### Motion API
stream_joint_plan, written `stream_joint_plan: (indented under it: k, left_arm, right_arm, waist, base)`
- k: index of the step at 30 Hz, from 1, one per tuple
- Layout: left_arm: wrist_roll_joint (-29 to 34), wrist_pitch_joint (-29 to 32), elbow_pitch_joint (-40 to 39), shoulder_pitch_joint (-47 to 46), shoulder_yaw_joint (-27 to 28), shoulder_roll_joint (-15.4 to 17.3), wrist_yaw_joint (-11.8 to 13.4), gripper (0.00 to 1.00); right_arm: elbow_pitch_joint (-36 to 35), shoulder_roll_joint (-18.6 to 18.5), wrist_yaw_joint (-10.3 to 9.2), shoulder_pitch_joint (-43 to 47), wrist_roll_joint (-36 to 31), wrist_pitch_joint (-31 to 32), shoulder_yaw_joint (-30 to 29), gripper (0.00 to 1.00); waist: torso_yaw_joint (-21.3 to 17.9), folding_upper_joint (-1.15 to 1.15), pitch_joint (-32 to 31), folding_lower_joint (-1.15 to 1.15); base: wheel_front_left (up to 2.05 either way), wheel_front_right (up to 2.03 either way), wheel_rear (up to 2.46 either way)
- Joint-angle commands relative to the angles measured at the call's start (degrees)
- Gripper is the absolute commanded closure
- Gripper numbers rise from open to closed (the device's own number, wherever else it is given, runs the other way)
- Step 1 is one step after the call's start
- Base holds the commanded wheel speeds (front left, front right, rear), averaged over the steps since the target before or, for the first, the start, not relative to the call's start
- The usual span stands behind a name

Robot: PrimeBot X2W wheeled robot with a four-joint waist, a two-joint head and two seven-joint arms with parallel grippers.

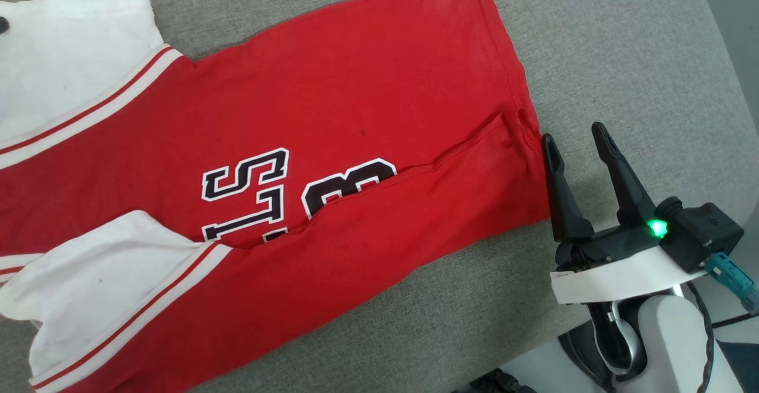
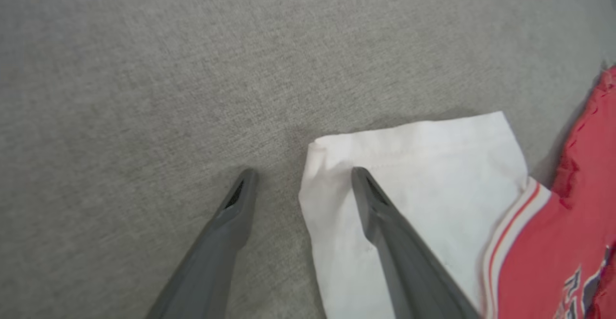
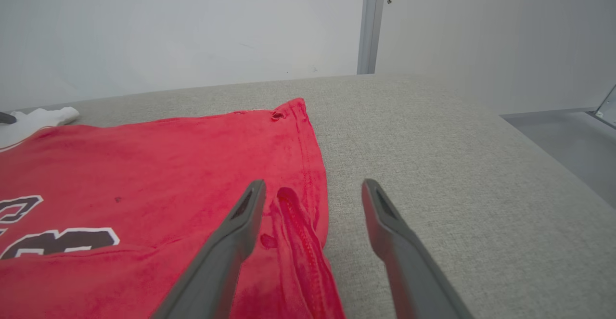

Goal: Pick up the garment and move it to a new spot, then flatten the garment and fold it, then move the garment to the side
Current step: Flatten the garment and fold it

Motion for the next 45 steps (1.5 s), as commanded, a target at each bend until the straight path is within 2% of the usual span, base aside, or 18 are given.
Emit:
stream_joint_plan:
  k: [1, 2, 3, 4, 5, 9, 13, 18, 25, 34, 35, 36, 37, 45]
  left_arm:
    - [-0.8, 1.9, 0.0, 1.5, -1.6, -1.5, 0.2, 0.12]
    - [-1.0, 2.8, -0.3, 1.1, -1.9, -1.5, 0.2, 0.51]
    - [-0.8, 3.1, -0.9, 0.7, -2.1, -1.6, 0.1, 0.69]
    - [-0.3, 2.7, -1.2, 0.4, -2.1, -1.6, 0.1, 0.97]
    - [-0.1, 2.0, -1.5, 0.1, -2.1, -1.8, 0.1, 1.0]
    - [0.7, -0.5, -2.2, -0.5, -2.1, -2.7, 0.2, 1.0]
    - [1.4, -2.6, -2.3, -0.9, -2.8, -4.3, 0.2, 1.0]
    - [1.8, -4.9, -3.0, -1.9, -3.6, -6.2, 0.2, 1.0]
    - [1.2, -6.3, -3.6, -3.6, -4.9, -8.9, 0.2, 1.0]
    - [0.0, -7.9, -4.9, -4.7, -6.9, -10.7, 0.2, 1.0]
    - [-0.3, -8.4, -5.1, -4.8, -7.0, -10.9, 0.2, 1.0]
    - [-0.6, -8.9, -5.3, -4.8, -7.2, -11.3, 0.2, 1.0]
    - [-0.7, -9.4, -5.6, -4.8, -7.3, -11.5, 0.2, 1.0]
    - [-3.8, -16.5, -10.2, -2.5, -6.8, -12.1, 0.2, 1.0]
  right_arm:
    - [0.2, 0.2, -0.03, -0.7, 0.3, -0.4, 0.1, 0.0]
    - [0.4, -0.1, -0.03, -1.1, 0.3, -0.4, 0.2, 0.0]
    - [0.6, -0.4, -0.03, -1.7, 0.2, -0.5, 0.5, 0.0]
    - [0.8, -0.7, -0.03, -2.4, 0.1, -0.3, 0.8, 0.0]
    - [1.1, -1.1, -0.03, -3.2, 0.0, 0.4, 1.0, 0.0]
    - [2.7, -3.7, -0.03, -8.7, 0.2, 5.8, 2.8, 0.0]
    - [6.3, -7.3, -0.03, -17.5, 1.6, 14.1, 5.2, 0.0]
    - [13.1, -10.3, -0.03, -29.6, 7.0, 25.3, 6.0, 0.0]
    - [24.0, -12.8, -0.03, -40.5, 14.5, 43.3, 6.4, 0.0]
    - [30.4, -13.4, -0.03, -43.9, 17.2, 50.6, 8.3, 0.0]
    - [30.7, -13.4, -0.03, -44.2, 17.6, 50.5, 8.1, 0.54]
    - [30.9, -13.5, -0.02, -44.4, 17.7, 50.6, 8.2, 0.96]
    - [30.9, -13.6, -0.02, -44.4, 18.0, 50.5, 8.3, 1.0]
    - [27.7, -16.9, -0.03, -42.0, 18.3, 45.1, 8.4, 1.0]
  waist:
    - [0.1, 0.0, 0.0, 0.0]
    - [0.2, 0.0, 0.0, 0.0]
    - [0.4, 0.0, 0.0, 0.0]
    - [0.6, 0.0, 0.1, 0.0]
    - [0.8, 0.0, 0.1, 0.0]
    - [2.0, 0.0, 0.1, 0.0]
    - [3.5, 0.0, 0.1, 0.0]
    - [6.1, 0.0, 0.7, 0.0]
    - [10.1, 0.0, 1.8, 0.0]
    - [12.5, 0.0, 2.8, 0.0]
    - [12.7, 0.0, 2.8, 0.0]
    - [12.9, 0.0, 2.7, 0.0]
    - [13.1, 0.0, 2.4, 0.0]
    - [15.2, 0.0, -3.2, 0.0]
  base:
    - [0.0, 0.0, 0.0]
    - [0.0, 0.0, 0.0]
    - [0.0, 0.0, 0.0]
    - [0.0, 0.0, 0.0]
    - [0.0, 0.0, 0.0]
    - [0.0, 0.0, 0.0]
    - [0.0, 0.0, 0.0]
    - [0.0, 0.0, 0.0]
    - [0.0, 0.0, 0.0]
    - [0.0, 0.0, 0.0]
    - [0.0, 0.0, 0.0]
    - [0.0, 0.0, 0.0]
    - [0.0, 0.0, 0.0]
    - [0.0, 0.0, 0.0]
